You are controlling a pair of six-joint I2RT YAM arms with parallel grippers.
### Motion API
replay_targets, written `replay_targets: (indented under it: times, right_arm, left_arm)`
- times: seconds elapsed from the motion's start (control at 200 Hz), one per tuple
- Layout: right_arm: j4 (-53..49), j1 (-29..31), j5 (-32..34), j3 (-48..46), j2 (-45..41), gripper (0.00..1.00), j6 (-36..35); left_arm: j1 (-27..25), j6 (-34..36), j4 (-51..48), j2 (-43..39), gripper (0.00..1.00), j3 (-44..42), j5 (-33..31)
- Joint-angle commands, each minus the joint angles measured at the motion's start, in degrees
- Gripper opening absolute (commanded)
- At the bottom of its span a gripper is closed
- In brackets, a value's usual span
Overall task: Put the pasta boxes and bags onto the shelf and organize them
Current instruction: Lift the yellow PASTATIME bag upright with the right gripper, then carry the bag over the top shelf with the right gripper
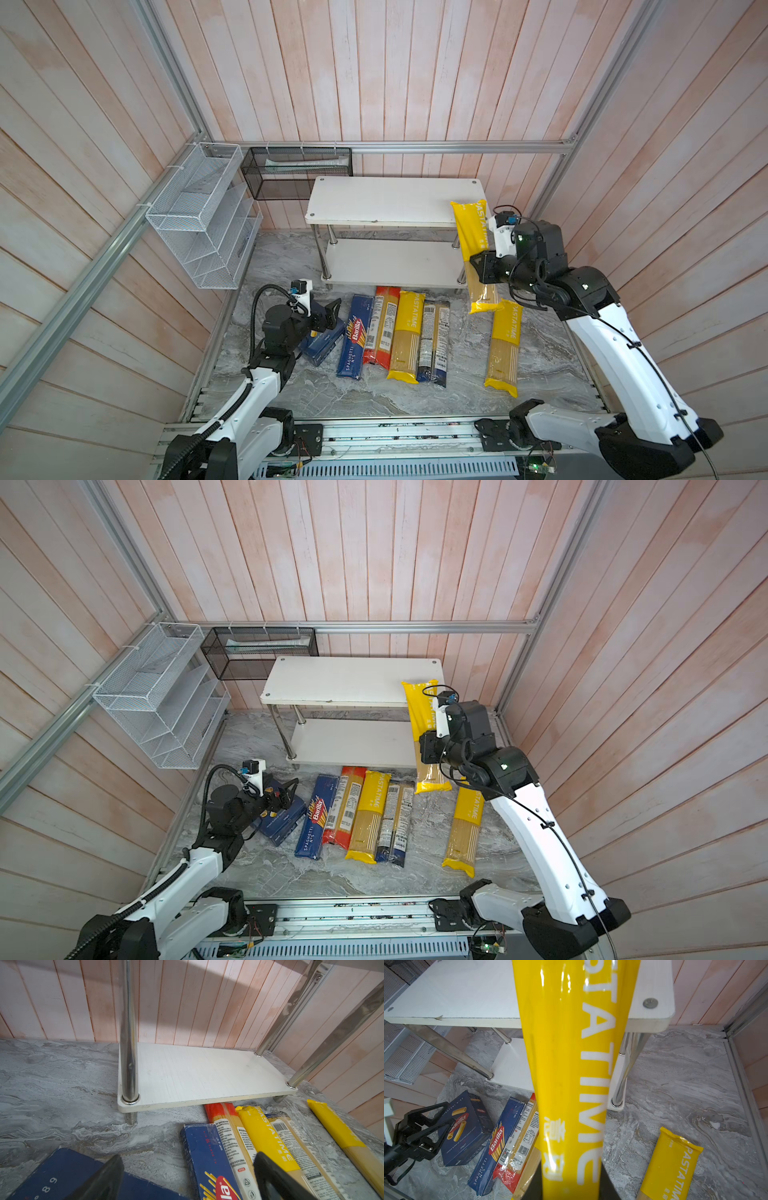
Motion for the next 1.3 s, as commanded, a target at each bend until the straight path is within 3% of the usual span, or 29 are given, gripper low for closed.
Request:
replay_targets:
  times: [0.0, 0.805, 1.295]
  right_arm:
    - [5.0, 0.0, 1.6, 8.1, 2.9, 0.00, -4.0]
    - [-0.4, -10.9, -8.4, 47.6, 32.7, 0.00, -8.6]
    - [3.4, -11.1, -9.1, 49.1, 36.9, 0.00, -7.1]
  left_arm:
    - [0.0, -0.1, 0.6, -0.8, 1.00, -1.1, -0.7]
    - [-0.1, 0.0, 1.0, -1.7, 1.00, -1.6, -0.1]
    - [-0.1, 0.0, 0.9, -1.8, 1.00, -1.6, -0.1]
